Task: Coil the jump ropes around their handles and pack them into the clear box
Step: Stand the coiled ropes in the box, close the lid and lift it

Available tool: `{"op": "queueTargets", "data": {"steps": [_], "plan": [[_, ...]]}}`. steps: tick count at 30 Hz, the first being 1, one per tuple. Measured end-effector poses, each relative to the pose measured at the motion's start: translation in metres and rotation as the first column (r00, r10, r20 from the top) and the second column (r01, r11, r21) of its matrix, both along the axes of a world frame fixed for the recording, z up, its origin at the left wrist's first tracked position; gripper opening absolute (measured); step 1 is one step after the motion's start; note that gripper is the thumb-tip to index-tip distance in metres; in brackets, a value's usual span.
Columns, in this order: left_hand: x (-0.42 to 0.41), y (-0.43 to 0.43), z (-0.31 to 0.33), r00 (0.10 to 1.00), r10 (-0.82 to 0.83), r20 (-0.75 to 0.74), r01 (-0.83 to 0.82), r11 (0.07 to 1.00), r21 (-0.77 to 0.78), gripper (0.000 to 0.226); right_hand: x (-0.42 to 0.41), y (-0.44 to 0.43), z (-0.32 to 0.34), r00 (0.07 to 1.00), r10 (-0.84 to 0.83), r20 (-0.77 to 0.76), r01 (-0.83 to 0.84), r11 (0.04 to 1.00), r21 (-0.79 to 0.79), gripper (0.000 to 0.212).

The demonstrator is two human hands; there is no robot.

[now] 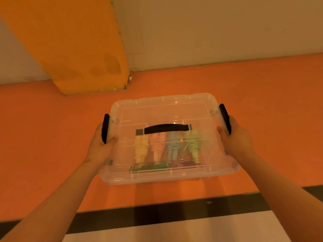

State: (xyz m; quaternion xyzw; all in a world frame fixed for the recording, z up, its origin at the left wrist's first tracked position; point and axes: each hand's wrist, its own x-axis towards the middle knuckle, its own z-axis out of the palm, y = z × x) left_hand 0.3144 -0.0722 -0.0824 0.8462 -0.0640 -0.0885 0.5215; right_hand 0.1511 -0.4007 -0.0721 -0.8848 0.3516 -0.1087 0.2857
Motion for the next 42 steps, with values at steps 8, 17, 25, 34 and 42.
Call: {"op": "queueTargets", "data": {"steps": [8, 17, 25, 34, 42], "plan": [[0.039, -0.002, 0.009, 0.976, 0.022, -0.216, -0.006, 0.997, 0.073, 0.076, 0.020, -0.017, 0.003, 0.992, -0.007, -0.128, 0.009, 1.000, 0.012, 0.060], [0.026, -0.015, 0.011, 0.998, 0.029, 0.055, -0.037, 0.989, 0.144, 0.051, 0.020, -0.015, -0.001, 0.996, 0.000, -0.086, -0.002, 1.000, -0.024, 0.047], [0.027, -0.016, 0.010, 0.999, -0.015, 0.052, 0.006, 0.984, 0.176, 0.053, 0.022, -0.011, 0.004, 0.992, 0.049, -0.114, -0.060, 0.994, -0.091, 0.046], [0.031, -0.010, 0.002, 0.983, -0.123, 0.138, 0.070, 0.938, 0.340, 0.055, 0.027, -0.010, -0.002, 0.985, 0.014, -0.170, -0.026, 0.997, -0.066, 0.054], [-0.055, -0.049, 0.022, 0.825, -0.469, 0.315, 0.199, 0.762, 0.616, 0.060, 0.009, 0.067, 0.020, 0.957, 0.192, -0.218, -0.247, 0.932, -0.264, 0.058]]}}
